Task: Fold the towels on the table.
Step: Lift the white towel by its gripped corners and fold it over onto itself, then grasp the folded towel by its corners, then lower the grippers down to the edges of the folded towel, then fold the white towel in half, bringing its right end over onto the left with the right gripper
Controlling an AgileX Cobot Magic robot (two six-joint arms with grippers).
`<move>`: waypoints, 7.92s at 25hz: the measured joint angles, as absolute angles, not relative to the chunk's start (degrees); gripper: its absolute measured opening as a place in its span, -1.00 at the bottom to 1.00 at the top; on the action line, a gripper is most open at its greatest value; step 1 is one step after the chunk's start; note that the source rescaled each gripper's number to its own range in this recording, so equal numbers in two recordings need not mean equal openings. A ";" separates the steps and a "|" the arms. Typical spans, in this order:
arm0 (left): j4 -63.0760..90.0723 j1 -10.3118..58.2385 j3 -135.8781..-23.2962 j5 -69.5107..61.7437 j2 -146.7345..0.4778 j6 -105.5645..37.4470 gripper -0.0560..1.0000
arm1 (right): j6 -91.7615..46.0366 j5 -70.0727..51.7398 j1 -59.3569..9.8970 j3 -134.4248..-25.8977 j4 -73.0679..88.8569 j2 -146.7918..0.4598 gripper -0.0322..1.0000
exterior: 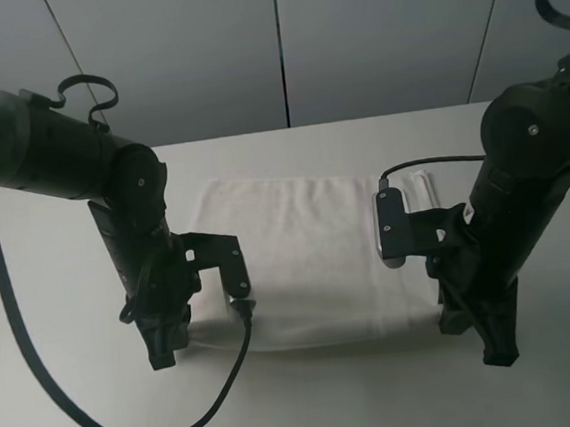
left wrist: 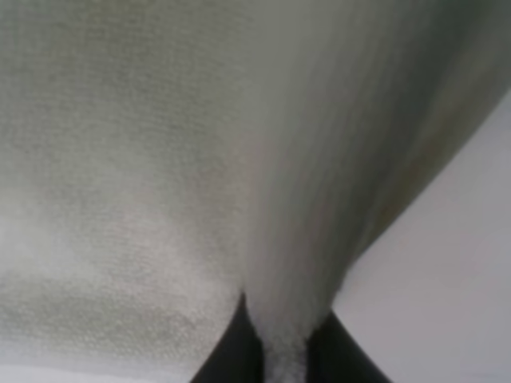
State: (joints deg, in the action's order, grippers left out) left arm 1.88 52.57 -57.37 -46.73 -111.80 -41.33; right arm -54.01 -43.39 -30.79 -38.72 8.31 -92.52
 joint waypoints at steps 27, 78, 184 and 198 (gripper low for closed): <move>-0.31 54.62 -57.25 -39.70 -98.19 -13.90 -0.89 | -17.78 -46.57 -30.79 -41.49 5.26 -87.08 -0.94; 10.69 48.56 -56.65 -40.69 -86.38 -2.30 -0.89 | 7.06 -56.40 -30.79 -48.89 -2.69 -74.96 -0.94; 2.01 33.78 -80.11 -40.11 -125.37 -3.00 0.97 | 29.17 -40.89 -24.54 -57.97 -0.38 -107.31 0.96; 2.01 33.78 -80.20 -40.53 -125.37 -3.00 0.97 | 28.48 -42.02 -24.02 -60.15 -0.61 -113.95 0.92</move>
State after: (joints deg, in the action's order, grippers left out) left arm 2.01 33.78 -80.20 -40.53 -125.37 -3.00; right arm 28.48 -42.02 -24.02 -60.15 -0.61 -113.95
